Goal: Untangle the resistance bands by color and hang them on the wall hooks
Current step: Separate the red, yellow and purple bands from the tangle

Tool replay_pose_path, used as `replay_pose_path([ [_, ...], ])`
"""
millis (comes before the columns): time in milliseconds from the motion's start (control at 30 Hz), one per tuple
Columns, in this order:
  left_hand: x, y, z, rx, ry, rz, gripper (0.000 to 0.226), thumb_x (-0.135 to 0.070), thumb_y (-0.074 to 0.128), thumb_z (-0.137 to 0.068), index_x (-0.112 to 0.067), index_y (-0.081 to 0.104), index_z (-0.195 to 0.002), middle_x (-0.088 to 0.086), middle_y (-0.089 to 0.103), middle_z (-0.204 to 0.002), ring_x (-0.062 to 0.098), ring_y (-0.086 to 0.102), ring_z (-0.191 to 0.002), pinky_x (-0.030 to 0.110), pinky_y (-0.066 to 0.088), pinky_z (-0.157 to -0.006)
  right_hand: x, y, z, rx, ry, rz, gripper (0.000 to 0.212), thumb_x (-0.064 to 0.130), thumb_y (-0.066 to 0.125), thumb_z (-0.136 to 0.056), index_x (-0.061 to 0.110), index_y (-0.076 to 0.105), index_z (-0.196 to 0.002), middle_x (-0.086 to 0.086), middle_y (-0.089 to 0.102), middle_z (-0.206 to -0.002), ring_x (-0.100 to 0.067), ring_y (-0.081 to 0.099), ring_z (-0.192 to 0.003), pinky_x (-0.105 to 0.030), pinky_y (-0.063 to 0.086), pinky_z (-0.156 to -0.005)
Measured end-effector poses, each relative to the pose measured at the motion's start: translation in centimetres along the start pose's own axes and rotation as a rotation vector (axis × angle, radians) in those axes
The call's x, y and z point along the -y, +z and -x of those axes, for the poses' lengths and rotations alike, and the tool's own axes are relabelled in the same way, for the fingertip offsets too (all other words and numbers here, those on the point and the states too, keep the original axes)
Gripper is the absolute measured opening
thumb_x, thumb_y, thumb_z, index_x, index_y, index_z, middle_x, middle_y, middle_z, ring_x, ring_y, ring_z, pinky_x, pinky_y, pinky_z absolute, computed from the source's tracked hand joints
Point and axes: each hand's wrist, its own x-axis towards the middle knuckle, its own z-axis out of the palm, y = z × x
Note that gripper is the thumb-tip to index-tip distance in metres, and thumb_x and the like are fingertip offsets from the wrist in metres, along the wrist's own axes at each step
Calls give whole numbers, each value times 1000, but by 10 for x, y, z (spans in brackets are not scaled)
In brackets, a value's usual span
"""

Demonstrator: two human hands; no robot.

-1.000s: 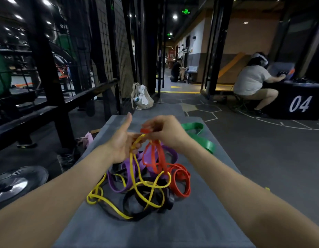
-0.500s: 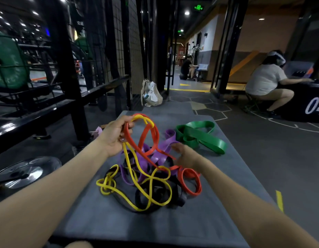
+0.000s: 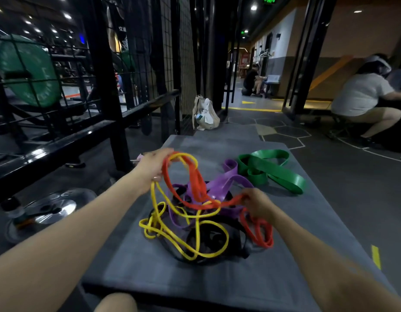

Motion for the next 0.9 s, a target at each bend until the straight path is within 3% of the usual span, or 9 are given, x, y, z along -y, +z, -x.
replay_pose_path([
  [67, 14, -4, -12, -104, -23, -292, 28, -46, 61, -82, -19, 63, -73, 2, 57, -83, 18, 61, -81, 25, 45, -67, -27, -20, 0, -129, 192, -65, 20, 1, 46, -89, -4, 63, -98, -23, 64, -93, -32, 61, -86, -27, 36, -62],
  [133, 30, -7, -22, -125, 12, -438, 24, -37, 63, -85, -20, 60, -68, 8, 63, -100, 21, 45, -126, 31, 37, -104, -54, -41, 8, -253, 398, -87, 23, 2, 42, -90, -9, 59, -101, -28, 62, -99, -36, 58, -87, -33, 38, -69],
  [200, 37, -4, -24, -156, 91, -471, 20, -27, 62, -88, -14, 66, -74, 16, 61, -122, 22, 31, -139, 35, 28, -112, -78, -58, 23, -326, 538, -23, 26, -2, 42, -88, -13, 57, -106, -33, 59, -112, -44, 56, -104, -40, 44, -81],
  [500, 52, 22, -49, -417, 92, -227, 27, -26, 62, -88, -17, 57, -63, 12, 51, -137, 16, 42, -133, 35, 37, -108, -123, -73, 64, -324, 808, -17, 32, 0, 44, -88, -13, 54, -115, -31, 54, -124, -42, 52, -116, -40, 43, -95],
  [567, 60, 19, -53, -446, 46, -251, 19, -29, 61, -88, -13, 67, -80, 11, 50, -139, 23, 51, -124, 37, 40, -104, -134, -73, 71, -328, 841, -25, 31, -1, 46, -86, -13, 56, -112, -31, 56, -122, -43, 53, -115, -40, 43, -94],
  [633, 76, 16, -59, -448, -36, -273, 41, -37, 59, -86, -8, 63, -115, 12, 59, -126, 32, 59, -110, 42, 45, -98, -141, -69, 76, -327, 878, -29, 31, 0, 46, -87, -13, 56, -112, -32, 56, -122, -44, 53, -115, -41, 44, -95],
  [667, 80, 17, -58, -431, -63, -259, 48, -37, 58, -86, -1, 58, -118, 14, 64, -114, 32, 61, -102, 43, 46, -94, -144, -67, 77, -322, 887, -28, 31, 1, 45, -87, -13, 56, -113, -31, 55, -123, -44, 52, -116, -41, 44, -95],
  [767, 78, 27, -44, -420, 0, -231, 25, -25, 59, -90, -1, 65, -93, 16, 61, -81, 24, 58, -80, 34, 45, -79, -147, -65, 76, -319, 883, -66, 32, 3, 44, -89, -14, 54, -115, -32, 54, -124, -44, 51, -117, -41, 43, -95],
  [900, 70, 36, -38, -331, 70, -183, 29, -20, 54, -94, -6, 56, -68, 9, 50, -63, 19, 45, -60, 26, 36, -71, -154, -71, 74, -324, 848, -119, 31, 4, 46, -90, -15, 55, -112, -33, 56, -119, -44, 53, -113, -39, 43, -88],
])
